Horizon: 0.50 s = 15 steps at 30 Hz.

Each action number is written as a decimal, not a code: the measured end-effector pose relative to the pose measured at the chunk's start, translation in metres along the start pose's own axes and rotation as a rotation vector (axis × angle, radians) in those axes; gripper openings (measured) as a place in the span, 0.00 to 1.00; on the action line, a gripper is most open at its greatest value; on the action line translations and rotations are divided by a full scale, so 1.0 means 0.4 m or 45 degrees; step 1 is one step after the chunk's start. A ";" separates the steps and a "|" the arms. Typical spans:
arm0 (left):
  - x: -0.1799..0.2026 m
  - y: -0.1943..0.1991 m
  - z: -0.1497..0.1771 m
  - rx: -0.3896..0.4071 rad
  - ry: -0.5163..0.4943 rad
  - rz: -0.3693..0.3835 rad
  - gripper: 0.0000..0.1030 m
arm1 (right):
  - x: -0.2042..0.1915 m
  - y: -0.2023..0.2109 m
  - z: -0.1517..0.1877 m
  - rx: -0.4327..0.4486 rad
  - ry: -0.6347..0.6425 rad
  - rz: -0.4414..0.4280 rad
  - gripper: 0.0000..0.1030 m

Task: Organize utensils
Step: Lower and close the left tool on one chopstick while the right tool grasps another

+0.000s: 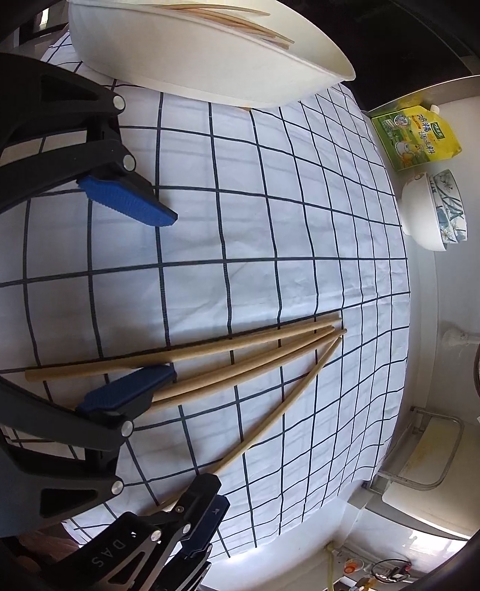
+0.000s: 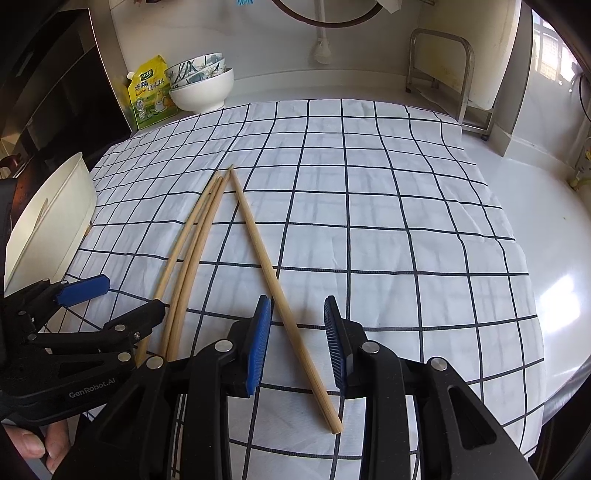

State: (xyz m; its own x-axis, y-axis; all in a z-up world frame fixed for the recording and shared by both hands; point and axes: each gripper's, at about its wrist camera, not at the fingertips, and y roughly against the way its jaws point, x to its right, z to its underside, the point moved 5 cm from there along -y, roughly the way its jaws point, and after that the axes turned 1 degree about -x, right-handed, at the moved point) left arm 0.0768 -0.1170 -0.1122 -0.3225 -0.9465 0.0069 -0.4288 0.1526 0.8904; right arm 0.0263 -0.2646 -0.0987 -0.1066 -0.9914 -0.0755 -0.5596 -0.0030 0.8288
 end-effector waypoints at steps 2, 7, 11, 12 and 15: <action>-0.019 0.004 0.008 0.002 0.012 -0.012 0.74 | 0.000 -0.001 -0.001 0.000 0.006 0.000 0.28; -0.053 0.011 0.021 -0.009 0.047 -0.019 0.74 | -0.005 -0.013 -0.007 -0.014 0.024 -0.001 0.28; -0.047 0.005 0.007 -0.009 0.050 -0.018 0.73 | -0.018 -0.028 -0.013 -0.024 0.059 -0.007 0.28; -0.043 0.002 0.002 -0.008 0.050 -0.013 0.73 | -0.020 -0.031 -0.015 -0.025 0.067 -0.006 0.28; -0.028 -0.006 -0.010 -0.001 0.045 -0.016 0.73 | -0.023 -0.040 -0.023 -0.022 0.079 0.012 0.28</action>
State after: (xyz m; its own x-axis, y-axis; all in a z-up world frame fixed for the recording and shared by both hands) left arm 0.0850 -0.1078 -0.1124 -0.2872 -0.9578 0.0120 -0.4322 0.1407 0.8907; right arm 0.0437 -0.2566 -0.1063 -0.0602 -0.9976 -0.0337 -0.5442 0.0045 0.8390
